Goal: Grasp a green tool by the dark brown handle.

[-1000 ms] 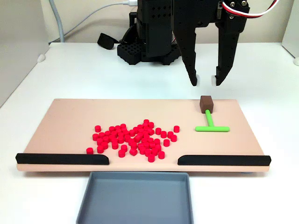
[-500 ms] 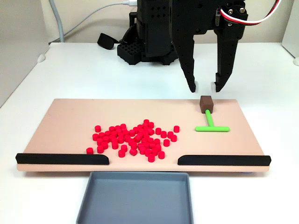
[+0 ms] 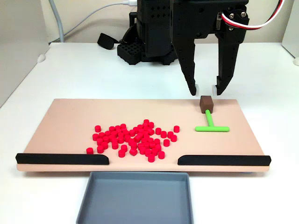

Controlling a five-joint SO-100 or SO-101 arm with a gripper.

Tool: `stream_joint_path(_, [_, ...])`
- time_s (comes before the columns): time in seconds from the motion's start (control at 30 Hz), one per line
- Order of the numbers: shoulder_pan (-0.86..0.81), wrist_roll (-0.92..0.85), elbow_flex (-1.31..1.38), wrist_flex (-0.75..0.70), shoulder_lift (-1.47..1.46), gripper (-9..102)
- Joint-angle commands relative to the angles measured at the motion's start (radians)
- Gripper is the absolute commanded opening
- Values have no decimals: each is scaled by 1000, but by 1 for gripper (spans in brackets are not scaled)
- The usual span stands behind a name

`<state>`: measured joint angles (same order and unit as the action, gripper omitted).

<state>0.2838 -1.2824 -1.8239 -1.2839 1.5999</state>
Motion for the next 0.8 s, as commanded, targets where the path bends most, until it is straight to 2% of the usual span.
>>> stream_joint_path(0.0, [11, 2, 38, 6, -3, 14])
stream_joint_path(0.77, [15, -2, 67, 8, -77, 13])
